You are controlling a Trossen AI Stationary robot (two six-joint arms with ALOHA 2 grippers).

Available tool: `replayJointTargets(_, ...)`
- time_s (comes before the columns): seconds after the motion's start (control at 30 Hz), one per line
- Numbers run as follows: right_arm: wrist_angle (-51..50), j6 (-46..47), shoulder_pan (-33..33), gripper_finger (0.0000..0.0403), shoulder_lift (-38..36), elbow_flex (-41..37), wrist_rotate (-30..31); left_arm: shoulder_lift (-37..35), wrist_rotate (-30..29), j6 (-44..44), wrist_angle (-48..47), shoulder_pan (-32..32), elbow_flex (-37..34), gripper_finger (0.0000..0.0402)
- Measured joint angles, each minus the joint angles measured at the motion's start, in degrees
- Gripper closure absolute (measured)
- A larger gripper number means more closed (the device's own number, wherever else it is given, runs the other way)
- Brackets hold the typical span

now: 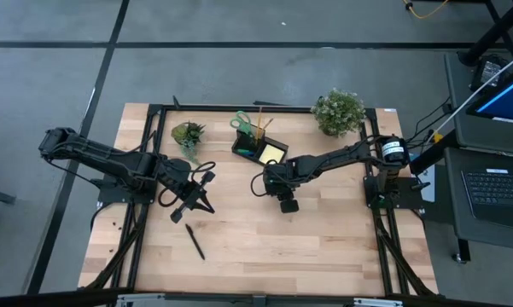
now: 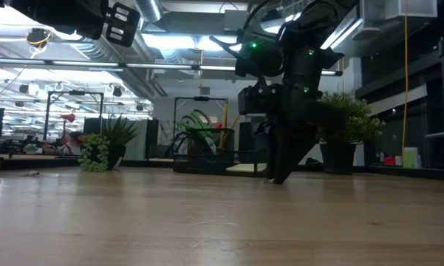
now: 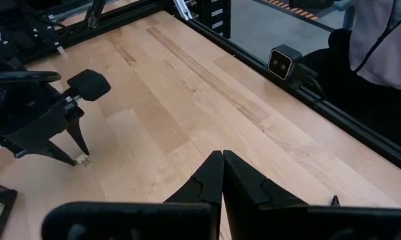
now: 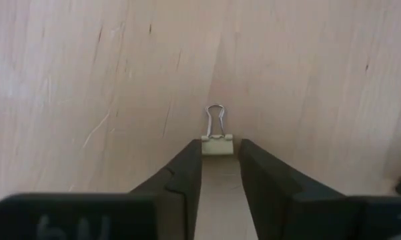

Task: Pick and place office supplies into organizer
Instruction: Put the right binder clip into the desk organizer

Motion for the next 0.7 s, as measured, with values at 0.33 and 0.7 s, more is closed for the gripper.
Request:
replayJointTargets(0.33, -0.3, 0.6, 0.0, 0.0322, 0.0, 0.8, 0.3, 0.0, 0.0, 0.0, 0.0, 0.0, 0.0, 0.0398)
replayJointTargets(0.7, -2.7, 1.4, -0.1, 0.0337, 0.4, 4.6, 1.1, 0.0, 0.0, 0.0, 0.0, 0.0, 0.0, 0.0399)
